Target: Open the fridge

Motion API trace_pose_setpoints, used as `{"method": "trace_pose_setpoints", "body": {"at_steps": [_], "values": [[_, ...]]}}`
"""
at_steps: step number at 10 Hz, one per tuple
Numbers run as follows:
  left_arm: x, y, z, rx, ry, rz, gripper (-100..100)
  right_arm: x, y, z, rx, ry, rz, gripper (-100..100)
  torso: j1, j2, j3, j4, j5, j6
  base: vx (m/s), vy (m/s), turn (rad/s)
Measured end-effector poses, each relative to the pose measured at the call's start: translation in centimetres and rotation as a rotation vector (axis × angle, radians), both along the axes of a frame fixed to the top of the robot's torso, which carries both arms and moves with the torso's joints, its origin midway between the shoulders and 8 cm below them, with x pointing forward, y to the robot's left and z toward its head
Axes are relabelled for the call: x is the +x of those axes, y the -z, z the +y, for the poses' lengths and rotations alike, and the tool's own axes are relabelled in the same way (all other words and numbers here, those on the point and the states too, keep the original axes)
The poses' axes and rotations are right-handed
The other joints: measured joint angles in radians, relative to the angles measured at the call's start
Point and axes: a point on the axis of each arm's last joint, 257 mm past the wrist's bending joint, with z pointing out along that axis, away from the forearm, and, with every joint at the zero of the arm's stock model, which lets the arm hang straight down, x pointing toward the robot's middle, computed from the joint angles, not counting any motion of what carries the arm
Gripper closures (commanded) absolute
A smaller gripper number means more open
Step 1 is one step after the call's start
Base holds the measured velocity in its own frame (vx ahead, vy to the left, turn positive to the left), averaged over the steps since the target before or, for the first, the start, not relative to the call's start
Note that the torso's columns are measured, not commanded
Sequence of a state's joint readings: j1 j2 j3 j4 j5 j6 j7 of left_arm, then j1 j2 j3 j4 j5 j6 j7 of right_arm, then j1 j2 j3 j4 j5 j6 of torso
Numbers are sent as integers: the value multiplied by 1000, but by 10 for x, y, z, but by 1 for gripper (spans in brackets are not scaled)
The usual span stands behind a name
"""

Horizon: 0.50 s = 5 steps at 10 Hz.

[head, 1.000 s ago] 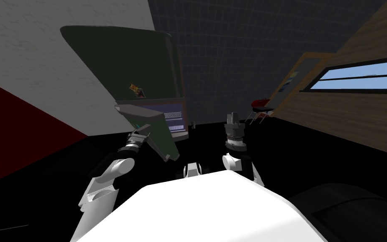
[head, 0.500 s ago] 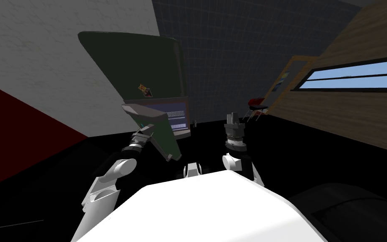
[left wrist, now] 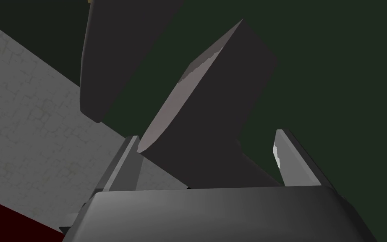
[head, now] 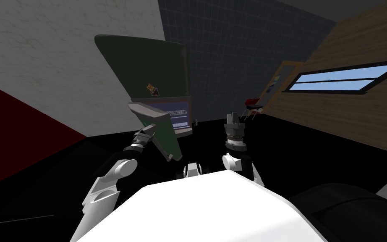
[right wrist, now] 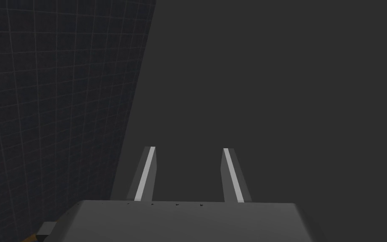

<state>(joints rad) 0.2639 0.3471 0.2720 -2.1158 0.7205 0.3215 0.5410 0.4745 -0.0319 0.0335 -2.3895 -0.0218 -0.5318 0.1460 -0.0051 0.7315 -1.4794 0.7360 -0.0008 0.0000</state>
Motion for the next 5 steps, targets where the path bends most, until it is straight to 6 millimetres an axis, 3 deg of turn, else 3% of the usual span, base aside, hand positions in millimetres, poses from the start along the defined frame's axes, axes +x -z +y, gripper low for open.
{"method": "trace_pose_setpoints", "body": {"at_steps": [5], "values": [[-3,1,-28,1,65,2,100,0,0,0,0,0,0,0,8,3,1,1,1,0,-123,251,-82]]}}
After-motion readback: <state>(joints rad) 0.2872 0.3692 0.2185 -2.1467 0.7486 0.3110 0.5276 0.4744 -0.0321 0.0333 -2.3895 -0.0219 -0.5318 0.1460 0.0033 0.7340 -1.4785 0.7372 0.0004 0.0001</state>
